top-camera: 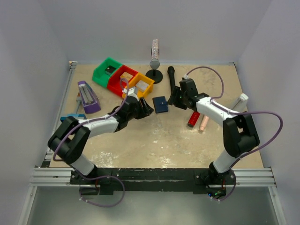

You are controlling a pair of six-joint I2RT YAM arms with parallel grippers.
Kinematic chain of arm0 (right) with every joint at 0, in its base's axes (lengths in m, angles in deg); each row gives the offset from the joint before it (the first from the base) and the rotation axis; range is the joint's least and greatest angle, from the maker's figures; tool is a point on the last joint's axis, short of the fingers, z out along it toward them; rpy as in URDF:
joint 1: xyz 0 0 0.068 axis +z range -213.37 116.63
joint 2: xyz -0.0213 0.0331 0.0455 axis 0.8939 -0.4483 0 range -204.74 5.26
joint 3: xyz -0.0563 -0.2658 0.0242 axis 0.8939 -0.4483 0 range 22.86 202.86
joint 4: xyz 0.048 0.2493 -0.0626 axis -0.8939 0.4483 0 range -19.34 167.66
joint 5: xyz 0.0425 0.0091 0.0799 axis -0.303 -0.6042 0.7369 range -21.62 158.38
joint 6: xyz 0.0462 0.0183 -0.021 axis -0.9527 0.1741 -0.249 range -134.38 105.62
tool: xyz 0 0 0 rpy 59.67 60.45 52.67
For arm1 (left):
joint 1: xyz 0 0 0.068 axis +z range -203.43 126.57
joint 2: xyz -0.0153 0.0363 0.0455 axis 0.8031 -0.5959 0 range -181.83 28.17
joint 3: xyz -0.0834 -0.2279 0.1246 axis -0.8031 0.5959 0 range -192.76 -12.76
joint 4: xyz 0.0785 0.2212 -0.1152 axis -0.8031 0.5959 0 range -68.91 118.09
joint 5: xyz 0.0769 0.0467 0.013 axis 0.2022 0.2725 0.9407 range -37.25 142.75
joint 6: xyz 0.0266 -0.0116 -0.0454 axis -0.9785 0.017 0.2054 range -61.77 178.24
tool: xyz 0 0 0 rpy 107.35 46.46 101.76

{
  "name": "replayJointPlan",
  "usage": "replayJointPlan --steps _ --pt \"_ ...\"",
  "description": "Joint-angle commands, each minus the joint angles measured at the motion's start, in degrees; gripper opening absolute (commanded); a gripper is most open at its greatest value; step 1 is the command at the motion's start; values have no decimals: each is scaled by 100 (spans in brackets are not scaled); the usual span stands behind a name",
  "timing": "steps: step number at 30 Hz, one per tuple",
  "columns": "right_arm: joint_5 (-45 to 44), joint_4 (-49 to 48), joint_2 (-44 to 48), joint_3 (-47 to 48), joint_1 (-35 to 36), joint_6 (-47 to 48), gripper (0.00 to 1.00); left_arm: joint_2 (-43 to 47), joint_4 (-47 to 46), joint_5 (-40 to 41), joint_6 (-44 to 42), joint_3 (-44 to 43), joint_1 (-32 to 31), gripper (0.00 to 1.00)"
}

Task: Take the credit cards out of the card holder
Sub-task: Open the card holder at the center of the board.

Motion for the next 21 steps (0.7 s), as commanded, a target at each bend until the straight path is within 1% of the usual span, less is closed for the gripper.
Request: replayJointPlan --steps 1,3,5,9,12,15,21 --pt "1232 -1101 -127 -124 -333 -529 59 -646 -967 72 309 -491 -25 55" --pt "1646 -654 -320 236 -456 -513 57 -901 -941 142 344 -668 -25 54" --pt "1692 -319 -549 509 -483 -495 55 -1121 -809 230 397 -869 -25 53" --pt "1753 -291 -708 641 -509 -600 55 -1535 -633 221 520 -1265 -25 52" --pt "1814 -116 -857 817 -509 -618 53 -1772 -265 274 599 -1581 -16 51" --pt "1850 121 -989 1019 -518 -600 52 -1931 -19 300 634 -1749 2 49" --pt "1788 481 -1173 1204 -509 -548 51 -2089 412 388 670 -1951 19 47"
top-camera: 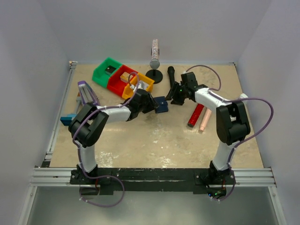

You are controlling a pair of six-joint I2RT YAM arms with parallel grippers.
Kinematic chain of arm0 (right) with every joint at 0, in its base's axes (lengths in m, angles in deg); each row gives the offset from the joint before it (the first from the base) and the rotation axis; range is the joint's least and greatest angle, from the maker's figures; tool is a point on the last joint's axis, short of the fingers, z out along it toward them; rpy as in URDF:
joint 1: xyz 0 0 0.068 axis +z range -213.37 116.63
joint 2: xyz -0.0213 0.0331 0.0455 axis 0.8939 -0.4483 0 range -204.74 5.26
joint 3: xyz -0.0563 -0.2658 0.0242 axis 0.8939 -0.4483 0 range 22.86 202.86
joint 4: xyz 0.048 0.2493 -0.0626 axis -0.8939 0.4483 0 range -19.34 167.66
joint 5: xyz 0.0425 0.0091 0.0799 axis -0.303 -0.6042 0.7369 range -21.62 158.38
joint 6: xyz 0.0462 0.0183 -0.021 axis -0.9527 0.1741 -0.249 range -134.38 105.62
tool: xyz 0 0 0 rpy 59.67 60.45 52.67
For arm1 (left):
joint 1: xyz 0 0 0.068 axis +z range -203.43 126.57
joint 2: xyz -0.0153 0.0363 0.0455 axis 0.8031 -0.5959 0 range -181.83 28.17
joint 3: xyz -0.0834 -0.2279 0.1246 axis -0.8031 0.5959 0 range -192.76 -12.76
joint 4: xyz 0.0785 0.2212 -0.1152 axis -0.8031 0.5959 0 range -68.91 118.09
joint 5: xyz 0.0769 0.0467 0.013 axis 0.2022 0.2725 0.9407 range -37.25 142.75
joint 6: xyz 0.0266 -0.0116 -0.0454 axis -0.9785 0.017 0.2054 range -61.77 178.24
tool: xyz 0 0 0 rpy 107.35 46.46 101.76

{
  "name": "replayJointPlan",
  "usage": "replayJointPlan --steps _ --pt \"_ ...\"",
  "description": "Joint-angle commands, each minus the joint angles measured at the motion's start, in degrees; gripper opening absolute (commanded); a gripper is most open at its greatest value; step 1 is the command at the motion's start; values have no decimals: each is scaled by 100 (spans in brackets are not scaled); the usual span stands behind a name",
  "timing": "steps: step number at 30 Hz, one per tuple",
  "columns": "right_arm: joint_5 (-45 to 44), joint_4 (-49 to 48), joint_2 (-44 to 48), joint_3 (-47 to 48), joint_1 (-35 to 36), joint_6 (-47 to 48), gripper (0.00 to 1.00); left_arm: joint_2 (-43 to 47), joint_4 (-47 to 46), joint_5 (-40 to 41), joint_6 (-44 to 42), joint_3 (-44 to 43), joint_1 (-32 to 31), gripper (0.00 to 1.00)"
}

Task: Take the credit cards out of the card holder
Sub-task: Open the card holder at the center of the board.

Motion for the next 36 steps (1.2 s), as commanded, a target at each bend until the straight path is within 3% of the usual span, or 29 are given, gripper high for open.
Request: replayJointPlan --steps 1,19,31,36 --pt "83 460 -129 369 7 1 50 -102 413 159 110 -338 10 47" --pt "137 1269 -788 949 15 54 46 -753 1134 -17 -13 -1085 46 46" --pt "224 1559 -982 1301 103 265 43 -893 1073 -236 -66 -1156 37 28" --pt "224 1568 -964 1284 121 282 43 -876 1108 -263 -153 -1139 37 14"
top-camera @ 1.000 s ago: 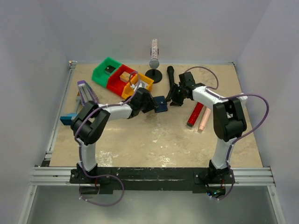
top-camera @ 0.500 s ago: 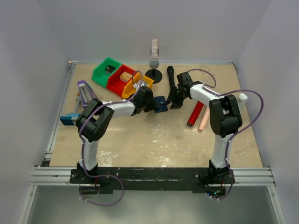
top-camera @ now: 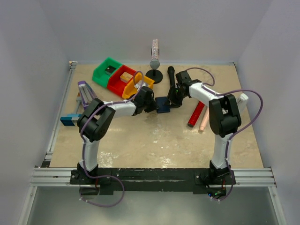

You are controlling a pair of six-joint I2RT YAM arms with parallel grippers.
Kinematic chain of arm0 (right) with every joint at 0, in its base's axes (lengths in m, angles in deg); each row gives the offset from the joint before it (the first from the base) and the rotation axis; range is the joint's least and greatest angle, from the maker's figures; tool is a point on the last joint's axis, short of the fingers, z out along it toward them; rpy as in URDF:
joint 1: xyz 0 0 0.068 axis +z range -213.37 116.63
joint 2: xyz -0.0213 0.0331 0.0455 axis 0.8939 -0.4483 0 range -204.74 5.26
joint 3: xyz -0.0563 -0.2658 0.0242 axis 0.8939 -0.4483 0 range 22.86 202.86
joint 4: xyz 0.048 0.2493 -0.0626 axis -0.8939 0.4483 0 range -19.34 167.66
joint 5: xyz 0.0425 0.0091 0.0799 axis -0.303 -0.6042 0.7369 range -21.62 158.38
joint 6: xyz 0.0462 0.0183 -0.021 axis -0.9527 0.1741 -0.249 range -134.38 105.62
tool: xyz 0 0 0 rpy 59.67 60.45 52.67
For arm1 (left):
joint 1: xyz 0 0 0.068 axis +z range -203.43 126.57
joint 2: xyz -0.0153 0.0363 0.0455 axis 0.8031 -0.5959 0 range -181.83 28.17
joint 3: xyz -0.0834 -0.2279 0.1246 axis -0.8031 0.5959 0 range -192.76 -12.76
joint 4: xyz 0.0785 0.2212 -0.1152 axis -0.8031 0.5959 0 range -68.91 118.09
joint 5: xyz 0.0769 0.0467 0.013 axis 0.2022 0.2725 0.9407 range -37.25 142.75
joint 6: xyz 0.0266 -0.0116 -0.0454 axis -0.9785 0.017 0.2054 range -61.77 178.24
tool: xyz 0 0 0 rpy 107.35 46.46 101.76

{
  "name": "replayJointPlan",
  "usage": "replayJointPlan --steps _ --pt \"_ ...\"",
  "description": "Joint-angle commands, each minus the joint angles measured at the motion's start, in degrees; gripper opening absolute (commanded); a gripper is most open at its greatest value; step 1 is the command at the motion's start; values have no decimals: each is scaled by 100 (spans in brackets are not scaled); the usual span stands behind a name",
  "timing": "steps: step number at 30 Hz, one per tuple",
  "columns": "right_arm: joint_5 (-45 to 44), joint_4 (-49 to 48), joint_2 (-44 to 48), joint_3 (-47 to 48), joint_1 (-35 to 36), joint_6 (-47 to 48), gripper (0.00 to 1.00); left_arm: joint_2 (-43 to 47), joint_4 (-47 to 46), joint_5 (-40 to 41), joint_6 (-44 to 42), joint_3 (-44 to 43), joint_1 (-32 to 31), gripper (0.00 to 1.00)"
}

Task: Take the credit cards out of the card holder
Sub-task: Open the card holder at the center of the board.

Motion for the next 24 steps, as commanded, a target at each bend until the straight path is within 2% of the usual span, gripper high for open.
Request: replayJointPlan --steps 1,3,4,11,17,24 --pt "156 67 43 158 31 94 43 -56 50 -106 -175 -124 28 10" --pt "156 31 96 79 40 94 43 -56 76 -97 -184 -116 28 1" --pt "156 22 114 35 40 86 43 -39 68 -97 -184 -107 19 0" --pt "174 -170 596 -562 40 59 43 154 33 -158 -184 147 19 0" --pt "7 -627 1685 -1467 101 50 43 760 -345 -562 -96 850 19 0" --pt "-379 -882 3030 -2547 514 253 43 1726 -495 -791 -61 1781 -104 0"
